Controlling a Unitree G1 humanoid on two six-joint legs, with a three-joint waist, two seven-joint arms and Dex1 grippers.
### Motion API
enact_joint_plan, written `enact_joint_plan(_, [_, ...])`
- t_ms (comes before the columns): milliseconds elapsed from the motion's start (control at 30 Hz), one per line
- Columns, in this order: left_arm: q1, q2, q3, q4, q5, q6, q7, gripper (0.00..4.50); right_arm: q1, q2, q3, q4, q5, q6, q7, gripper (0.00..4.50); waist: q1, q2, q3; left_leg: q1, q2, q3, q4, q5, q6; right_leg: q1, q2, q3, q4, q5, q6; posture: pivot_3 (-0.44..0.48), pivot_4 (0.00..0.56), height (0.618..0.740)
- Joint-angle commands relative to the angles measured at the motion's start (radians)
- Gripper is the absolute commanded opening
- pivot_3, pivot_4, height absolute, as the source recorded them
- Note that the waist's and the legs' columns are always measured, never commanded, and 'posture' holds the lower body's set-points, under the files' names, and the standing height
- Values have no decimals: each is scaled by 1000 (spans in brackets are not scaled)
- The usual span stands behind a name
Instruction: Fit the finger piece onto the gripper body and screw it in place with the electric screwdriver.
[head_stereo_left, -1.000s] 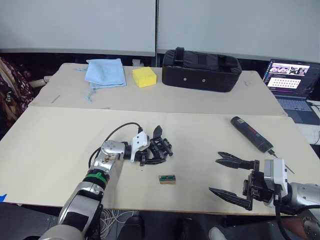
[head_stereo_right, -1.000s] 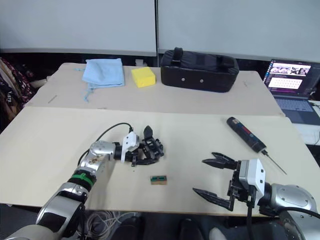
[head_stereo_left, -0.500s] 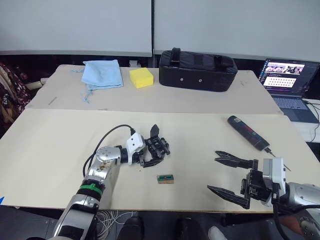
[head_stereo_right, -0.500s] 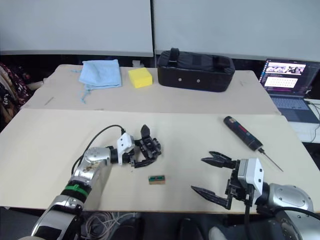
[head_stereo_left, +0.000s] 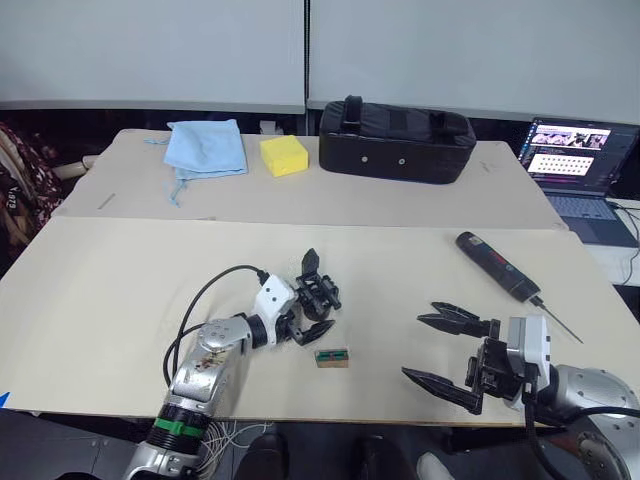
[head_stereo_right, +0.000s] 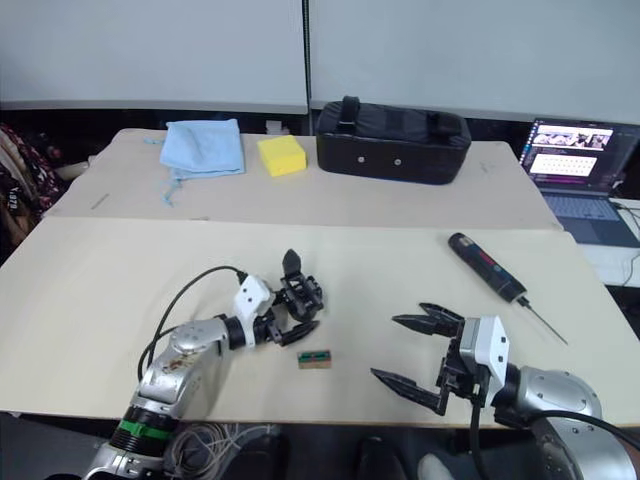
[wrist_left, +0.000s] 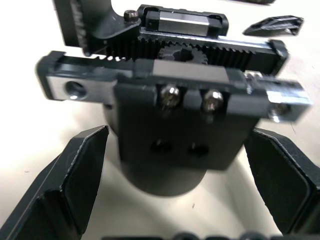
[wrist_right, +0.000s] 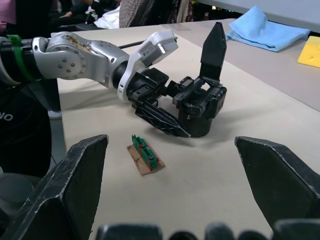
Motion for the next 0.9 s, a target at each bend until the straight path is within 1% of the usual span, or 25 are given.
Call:
enact_joint_plan(33, [6, 7, -45, -2, 46, -27, 34, 4450, -14, 10, -3, -6, -4, -35, -1, 4500, -2, 0, 0, 0, 0, 0, 0, 0, 0, 0, 0, 0, 0, 0, 0, 0, 150, 740])
enact_joint_plan(133, [13, 7, -24, 8, 33, -30, 55, 3664, -21, 13, 0, -4, -9, -39, -5, 4500, -2, 0, 0, 0, 0, 0, 0, 0, 0, 0, 0, 0, 0, 0, 0, 0, 150, 740])
enact_joint_plan(167, [12, 15, -18, 14, 31, -36, 53, 3240, -22, 14, -1, -4, -10, -39, -5, 4500, -1, 0, 0, 0, 0, 0, 0, 0, 0, 0, 0, 0, 0, 0, 0, 0, 150, 740])
enact_joint_plan(200, [9, 27, -16, 23, 29, -41, 43, 2685, -20, 15, -3, -3, -11, -40, -4, 4500, -1, 0, 0, 0, 0, 0, 0, 0, 0, 0, 0, 0, 0, 0, 0, 0, 150, 740])
enact_joint_plan(233, [4, 39, -15, 33, 28, -52, 32, 2324, -16, 16, -5, -3, -11, -42, -2, 4500, -2, 0, 0, 0, 0, 0, 0, 0, 0, 0, 0, 0, 0, 0, 0, 0, 150, 740])
enact_joint_plan(367, [-51, 77, -11, 109, 7, -137, -53, 2331, -4, 17, -9, -8, -11, -46, -3, 4500, -3, 0, 0, 0, 0, 0, 0, 0, 0, 0, 0, 0, 0, 0, 0, 0, 150, 740])
enact_joint_plan(467, [-157, 107, -13, 251, -2, -307, -185, 2331, 5, 15, -13, -15, -8, -44, -5, 4500, -1, 0, 0, 1, 0, 0, 0, 0, -1, -1, 0, 0, 1, 0, -1, 0, 150, 740])
enact_joint_plan(533, [-230, 120, -19, 345, -48, -344, -335, 2331, 13, 12, -19, -20, -5, -42, -3, 4500, 0, 0, 0, 0, 0, 0, 0, 0, 0, -1, 0, -1, 1, 0, -1, 0, 150, 740])
enact_joint_plan(600, [-293, 117, -23, 455, -73, -419, -463, 2331, 26, 11, -24, -22, -4, -46, 1, 4500, 0, 0, 0, -1, 0, 0, 0, 0, 0, -2, 0, 0, 0, 0, -1, 0, 150, 740])
enact_joint_plan(667, [-345, 104, -26, 569, -61, -531, -540, 2331, 37, 11, -26, -26, -1, -44, 1, 4500, 2, 0, 0, -3, 0, 0, 0, 0, 0, -2, 0, 0, -2, 0, -1, 0, 150, 740])
enact_joint_plan(800, [-431, 65, -26, 732, -51, -579, -638, 2331, 46, 7, -30, -45, 10, -27, -8, 4500, 8, 0, 0, -5, -1, 0, 0, 0, 1, -2, 0, 0, -2, 0, 0, 0, 150, 740])
enact_joint_plan(900, [-467, 42, -25, 829, -31, -613, -668, 2331, 57, 4, -28, -58, 9, -22, -12, 4500, 10, 0, 0, -5, -1, 0, 1, 0, 1, -2, 0, 0, -2, 0, 1, 0, 150, 740])
